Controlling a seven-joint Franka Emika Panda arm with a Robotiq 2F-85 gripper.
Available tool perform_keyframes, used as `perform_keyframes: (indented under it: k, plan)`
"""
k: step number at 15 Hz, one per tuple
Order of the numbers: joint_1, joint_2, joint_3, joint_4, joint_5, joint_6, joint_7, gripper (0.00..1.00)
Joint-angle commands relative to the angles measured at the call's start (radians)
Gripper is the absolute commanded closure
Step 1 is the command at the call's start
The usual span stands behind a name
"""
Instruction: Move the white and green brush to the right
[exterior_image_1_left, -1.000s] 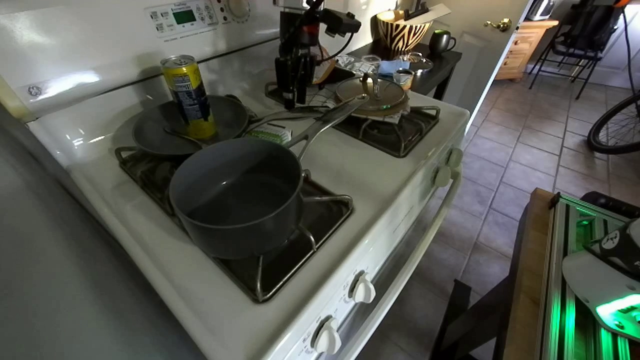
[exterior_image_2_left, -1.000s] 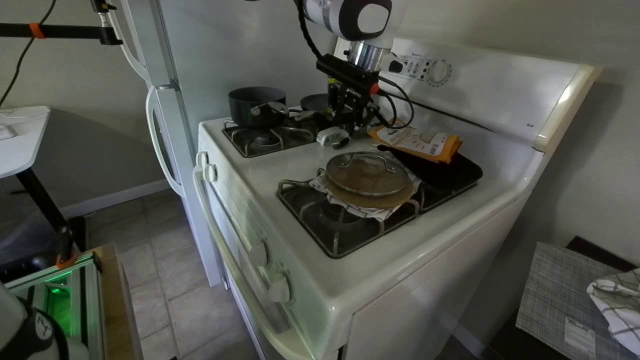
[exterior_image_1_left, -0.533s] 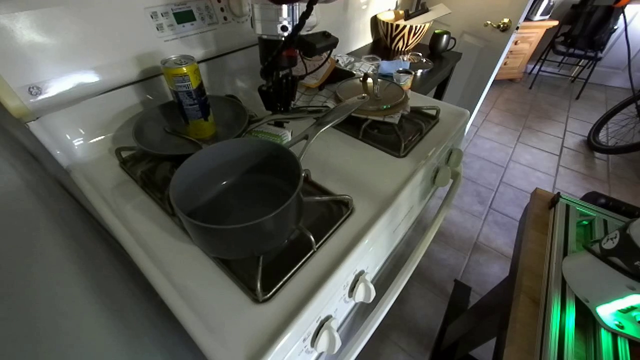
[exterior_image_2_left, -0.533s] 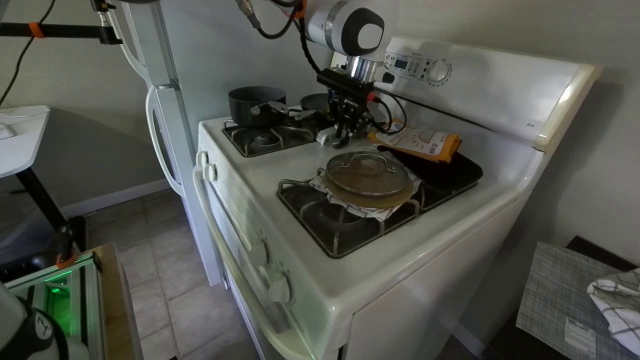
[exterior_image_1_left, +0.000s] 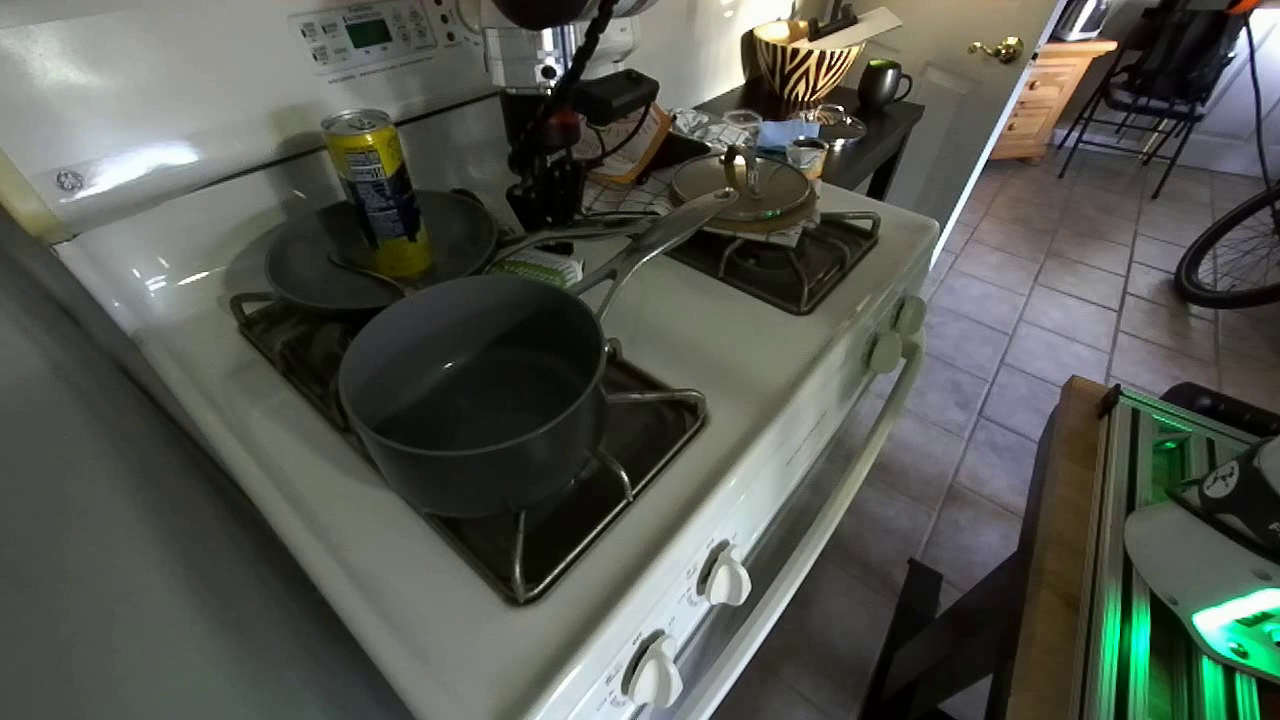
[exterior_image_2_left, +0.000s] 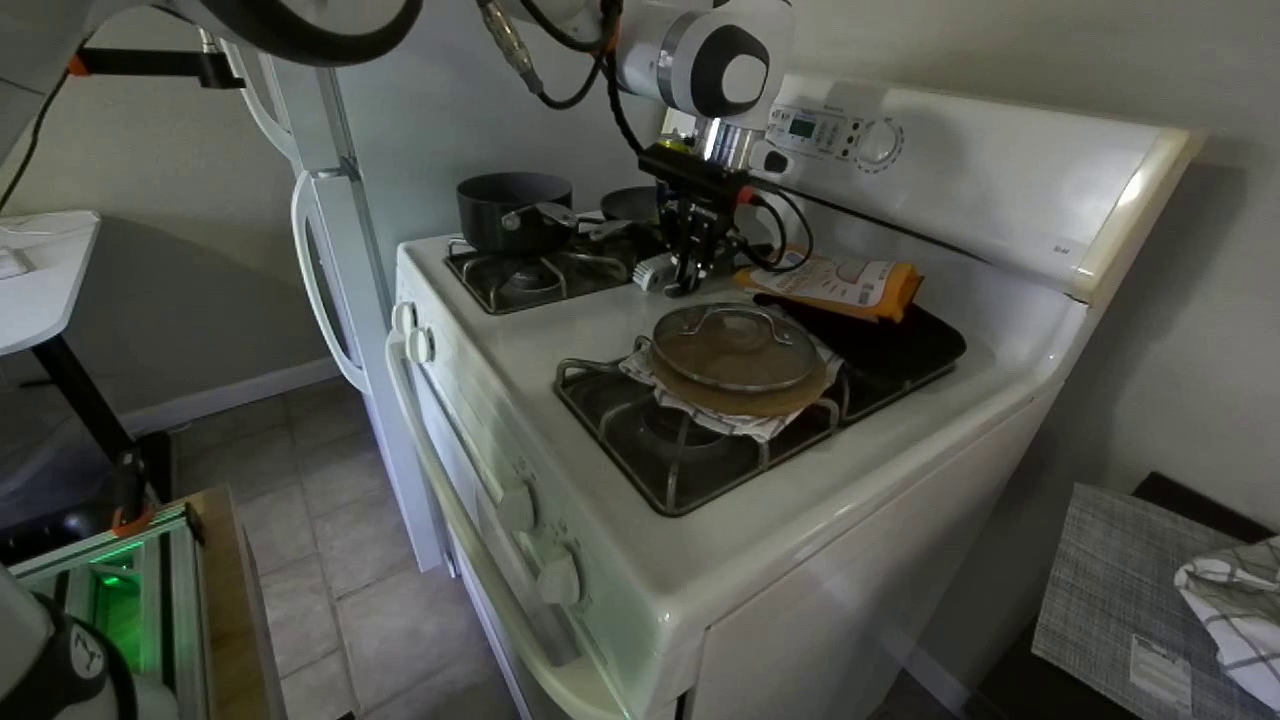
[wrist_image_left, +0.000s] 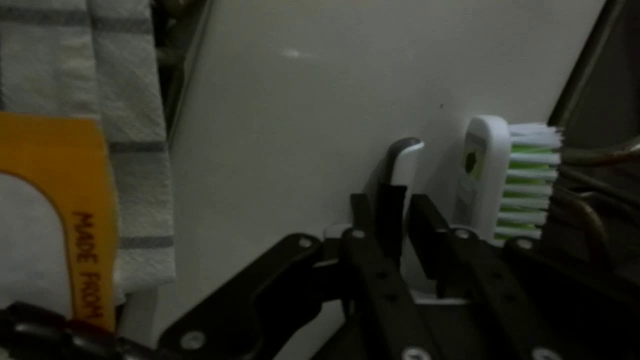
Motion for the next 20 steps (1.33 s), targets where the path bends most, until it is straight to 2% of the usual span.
perform_keyframes:
  k: [1, 3, 4, 10, 15, 17, 20]
  plan:
    - [0.004, 0.071, -0.004, 0.097, -0.031, -0.082, 0.027, 0.9]
    - [0.005, 0.089, -0.004, 0.131, -0.034, -0.111, 0.028, 0.82]
    - [0.003, 0.087, -0.001, 0.135, -0.031, -0.12, 0.022, 0.95]
    - [0.013, -0.044, -0.003, 0.046, -0.075, -0.162, -0.015, 0.95]
    - [0.005, -0.16, 0.005, -0.019, -0.102, -0.304, -0.043, 0.95]
    - [0.004, -0.211, -0.027, -0.066, -0.115, -0.265, 0.02, 0.95]
    - [-0.042, -0.249, -0.055, -0.09, -0.093, -0.176, 0.103, 0.95]
